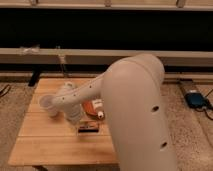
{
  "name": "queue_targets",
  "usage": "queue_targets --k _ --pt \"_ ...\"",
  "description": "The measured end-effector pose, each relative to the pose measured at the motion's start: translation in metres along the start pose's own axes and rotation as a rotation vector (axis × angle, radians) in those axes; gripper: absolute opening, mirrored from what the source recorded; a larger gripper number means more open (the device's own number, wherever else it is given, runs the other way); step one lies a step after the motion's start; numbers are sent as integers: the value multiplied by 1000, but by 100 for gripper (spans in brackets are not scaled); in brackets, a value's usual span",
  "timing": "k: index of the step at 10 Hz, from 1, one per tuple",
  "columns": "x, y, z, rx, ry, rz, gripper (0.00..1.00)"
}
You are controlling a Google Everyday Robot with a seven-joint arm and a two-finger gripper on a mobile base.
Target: Place the eraser in the ceramic cup
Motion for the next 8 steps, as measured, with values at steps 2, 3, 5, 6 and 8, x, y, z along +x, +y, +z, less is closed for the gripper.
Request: queue_targets --k 2,3,5,6,8 --pt "2 3 9 -5 -20 4 62" --pt "3 7 13 -9 -28 10 62" --pt "4 14 18 -15 -33 23 62" --pt "7 17 18 -16 -31 33 62" --pt "8 25 20 -24 -30 52 62"
